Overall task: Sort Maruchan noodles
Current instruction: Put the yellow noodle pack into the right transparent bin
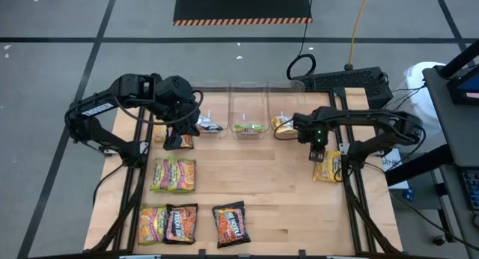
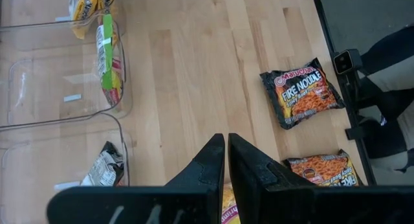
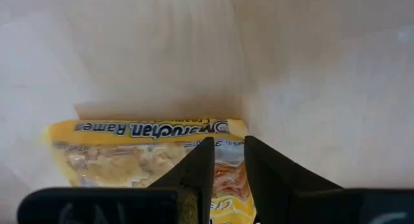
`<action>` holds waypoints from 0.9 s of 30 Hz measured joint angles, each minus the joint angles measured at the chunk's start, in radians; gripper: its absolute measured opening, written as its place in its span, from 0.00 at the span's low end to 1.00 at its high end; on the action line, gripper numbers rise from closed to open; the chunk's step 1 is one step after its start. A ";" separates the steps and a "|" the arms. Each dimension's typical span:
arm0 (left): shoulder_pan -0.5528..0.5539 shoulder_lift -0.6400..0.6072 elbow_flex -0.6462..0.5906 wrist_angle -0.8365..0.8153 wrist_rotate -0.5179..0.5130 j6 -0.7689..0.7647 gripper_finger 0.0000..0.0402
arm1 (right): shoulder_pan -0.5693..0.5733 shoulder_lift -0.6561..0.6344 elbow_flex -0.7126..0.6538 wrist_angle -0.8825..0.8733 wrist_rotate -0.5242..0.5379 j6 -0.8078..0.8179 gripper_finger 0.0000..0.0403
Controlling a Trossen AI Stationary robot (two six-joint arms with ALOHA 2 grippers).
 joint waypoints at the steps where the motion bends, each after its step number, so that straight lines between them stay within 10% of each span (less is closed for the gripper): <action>1: 0.000 0.000 0.000 0.000 0.000 0.000 0.06 | 0.000 0.009 0.000 0.003 0.021 -0.003 0.19; 27: 0.000 0.000 0.000 0.000 0.000 -0.010 0.06 | 0.002 0.054 0.004 -0.021 -0.114 -0.104 0.19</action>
